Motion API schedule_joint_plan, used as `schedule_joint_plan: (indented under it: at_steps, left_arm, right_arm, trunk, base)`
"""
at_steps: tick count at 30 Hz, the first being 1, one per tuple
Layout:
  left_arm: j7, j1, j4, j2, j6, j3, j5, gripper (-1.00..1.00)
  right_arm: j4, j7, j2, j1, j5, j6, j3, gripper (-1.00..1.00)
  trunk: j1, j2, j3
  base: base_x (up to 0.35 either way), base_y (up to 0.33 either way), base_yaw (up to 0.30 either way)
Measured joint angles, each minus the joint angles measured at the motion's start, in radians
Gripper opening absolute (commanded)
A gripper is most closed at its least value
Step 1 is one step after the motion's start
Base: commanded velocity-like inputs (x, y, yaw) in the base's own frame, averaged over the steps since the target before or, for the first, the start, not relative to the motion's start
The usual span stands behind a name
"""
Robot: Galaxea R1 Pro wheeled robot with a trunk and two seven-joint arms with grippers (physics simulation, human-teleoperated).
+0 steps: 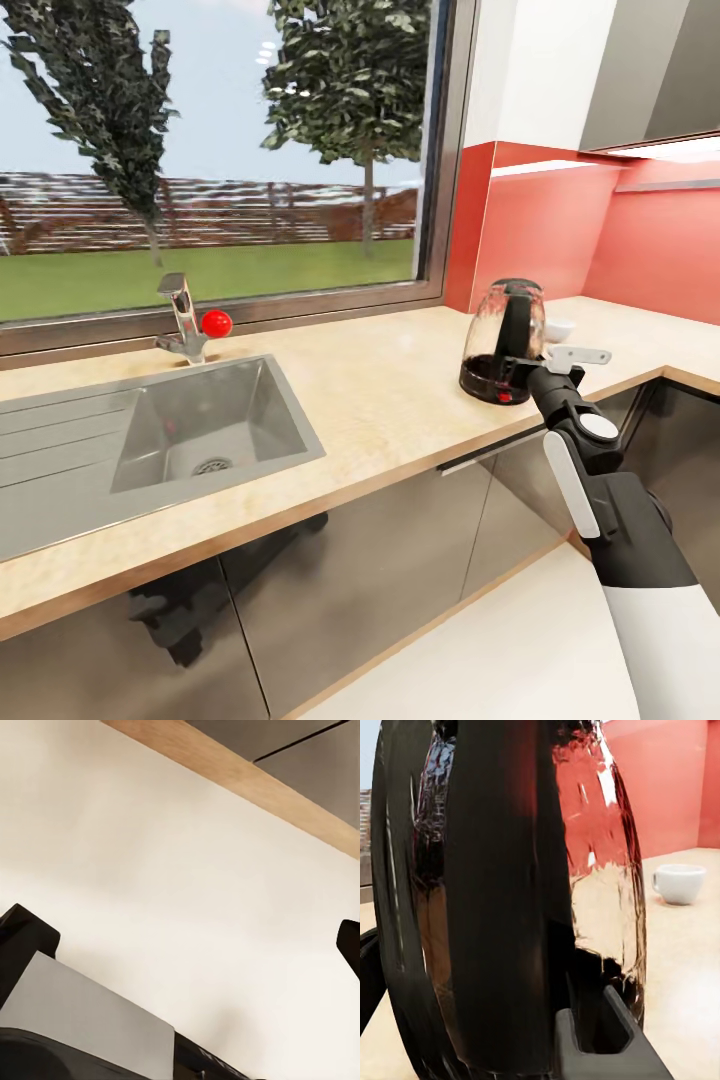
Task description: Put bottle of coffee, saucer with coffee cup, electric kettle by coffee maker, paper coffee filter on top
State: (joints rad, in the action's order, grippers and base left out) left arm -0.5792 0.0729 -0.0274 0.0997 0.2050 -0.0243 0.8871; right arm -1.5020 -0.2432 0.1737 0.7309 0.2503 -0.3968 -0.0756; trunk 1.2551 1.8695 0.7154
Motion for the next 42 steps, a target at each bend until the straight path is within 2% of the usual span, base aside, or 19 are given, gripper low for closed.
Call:
schedule_joint_plan:
  at_steps: [12, 22, 34, 42]
  left_arm:
    - [-0.002, 0.000, 0.000, 0.000, 0.000, 0.000, 0.000, 1.00]
    - [-0.002, 0.000, 0.000, 0.000, 0.000, 0.000, 0.000, 1.00]
    - [-0.002, 0.000, 0.000, 0.000, 0.000, -0.001, 0.000, 1.00]
    - [-0.004, 0.000, 0.000, 0.000, 0.000, -0.001, 0.000, 1.00]
  right_arm:
    - [-0.001, 0.000, 0.000, 0.000, 0.002, 0.001, -0.001, -1.00]
    - [-0.004, -0.001, -0.001, 0.000, 0.001, 0.001, -0.021, -1.00]
    - [-0.007, -0.001, -0.002, 0.000, 0.001, 0.001, -0.021, -1.00]
    - [-0.007, 0.000, -0.001, 0.000, 0.002, 0.003, -0.028, -1.00]
  trunk:
    - [-0.046, -0.084, -0.037]
    - [-0.084, -0.154, -0.069]
    - [-0.084, -0.154, -0.069]
    - [-0.084, -0.154, -0.069]
  base:
    - [0.000, 0.000, 0.000]
    - [0.000, 0.000, 0.015]
    - [0.000, 0.000, 0.241]
    - [-0.179, 0.167, 0.136]
